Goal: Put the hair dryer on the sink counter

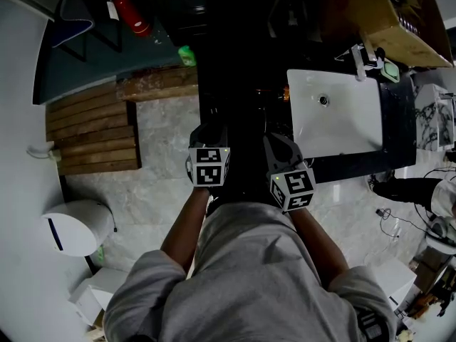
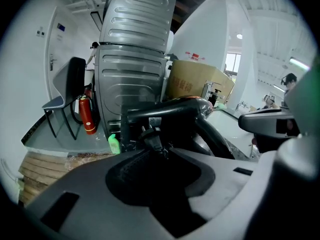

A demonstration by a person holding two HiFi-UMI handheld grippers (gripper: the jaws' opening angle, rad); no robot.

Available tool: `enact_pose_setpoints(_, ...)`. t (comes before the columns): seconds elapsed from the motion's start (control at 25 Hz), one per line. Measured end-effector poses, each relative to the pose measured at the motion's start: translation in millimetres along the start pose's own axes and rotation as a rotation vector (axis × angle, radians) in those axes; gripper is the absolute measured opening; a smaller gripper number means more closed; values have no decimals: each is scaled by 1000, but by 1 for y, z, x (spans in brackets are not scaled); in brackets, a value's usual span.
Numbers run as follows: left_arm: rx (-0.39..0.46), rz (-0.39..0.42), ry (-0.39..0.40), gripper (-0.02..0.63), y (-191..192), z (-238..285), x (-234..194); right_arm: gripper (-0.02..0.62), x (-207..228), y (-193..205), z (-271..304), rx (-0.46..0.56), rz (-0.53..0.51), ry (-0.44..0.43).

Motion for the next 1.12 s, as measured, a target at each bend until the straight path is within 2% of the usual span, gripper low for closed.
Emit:
enact_pose_setpoints(0.24,-11,35,-4,118,-1,1,0,11,-1,0,-1,-2,11,11)
enact_pose_setpoints(0.44,-53,107,-9,123,-3,2,1,11,-4,1,-2,0,17,19)
enact_pose_setpoints(0.56,-80,142,14,144,-5,3,0,11,-6,3,-4,-2,22,30)
enact_pose_setpoints(0.68,-87,145,34,178,-5,1,-4,11,-10,4,-6,3,28,39)
enact_pose_setpoints(0.92,-68,129,49,196,-4,-15,-13,11,-13,6,-13,13,36,79)
enact_pose_setpoints(1.12,1,161,37,195,-16,-39,-13,11,-7,5,-25,39,35,138)
Point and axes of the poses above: the fingertips, and each gripper's own axes: z forward along the fingers, x to its right, y out of its underside, the point moved 7 cm from there along -z, backward along the fingers, and after that the axes turned 14 degrees about -x, right-handed, at the moved point
